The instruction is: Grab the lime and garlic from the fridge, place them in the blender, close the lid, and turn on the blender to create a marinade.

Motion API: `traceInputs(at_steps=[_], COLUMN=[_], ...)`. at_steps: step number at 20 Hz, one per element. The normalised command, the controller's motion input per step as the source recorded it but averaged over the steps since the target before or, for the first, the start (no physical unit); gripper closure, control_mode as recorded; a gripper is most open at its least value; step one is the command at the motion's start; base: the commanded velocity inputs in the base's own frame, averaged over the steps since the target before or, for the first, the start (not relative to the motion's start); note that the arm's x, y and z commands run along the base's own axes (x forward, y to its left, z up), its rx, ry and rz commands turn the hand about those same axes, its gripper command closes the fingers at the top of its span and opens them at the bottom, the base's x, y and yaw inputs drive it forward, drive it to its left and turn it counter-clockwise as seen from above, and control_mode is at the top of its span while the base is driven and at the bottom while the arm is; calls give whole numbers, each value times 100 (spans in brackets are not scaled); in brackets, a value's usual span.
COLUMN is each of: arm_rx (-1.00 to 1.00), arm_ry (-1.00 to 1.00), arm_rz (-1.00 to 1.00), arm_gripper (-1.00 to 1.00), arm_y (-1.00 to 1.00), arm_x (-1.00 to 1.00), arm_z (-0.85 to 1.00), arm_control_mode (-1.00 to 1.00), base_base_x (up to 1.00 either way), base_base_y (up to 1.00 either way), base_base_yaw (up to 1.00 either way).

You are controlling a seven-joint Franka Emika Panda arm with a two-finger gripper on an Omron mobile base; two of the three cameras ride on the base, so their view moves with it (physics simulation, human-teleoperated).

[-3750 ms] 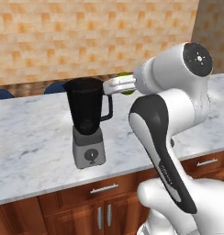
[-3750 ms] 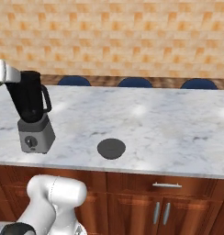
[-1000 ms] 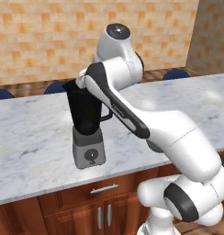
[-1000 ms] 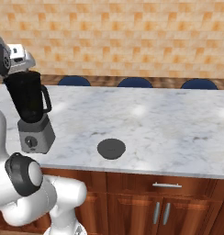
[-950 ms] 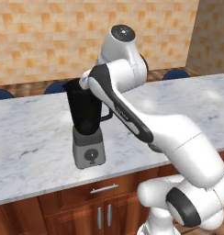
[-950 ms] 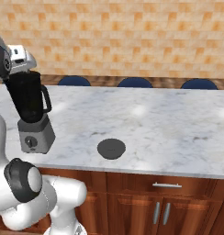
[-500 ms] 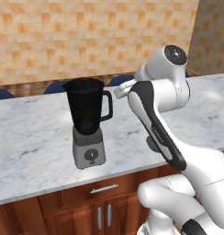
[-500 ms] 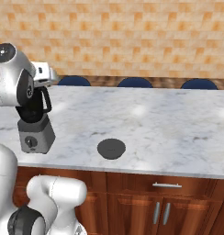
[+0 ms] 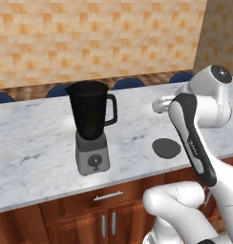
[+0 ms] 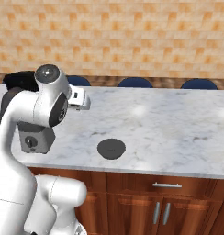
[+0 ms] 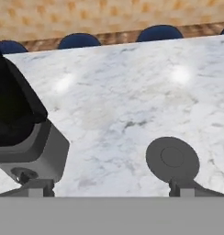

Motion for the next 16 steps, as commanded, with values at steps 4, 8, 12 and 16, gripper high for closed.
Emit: traceInputs(at_steps=[4, 8, 12, 16], arm_rx=[7, 3, 0, 0], arm_ry=[44, 41, 30, 14], arm_rz=[-19, -15, -7, -1], arm_gripper=[-100, -100, -100, -100], arm_y=[-86, -68, -46, -10], arm_x=[5, 11, 23, 36], arm_z=[-82, -99, -91, -69], arm_control_mode=[-100, -100, -100, -100], base_base_x=[0, 0, 0, 0], base_base_y=[0, 0, 0, 0], base_base_yaw=[0, 0, 0, 0])
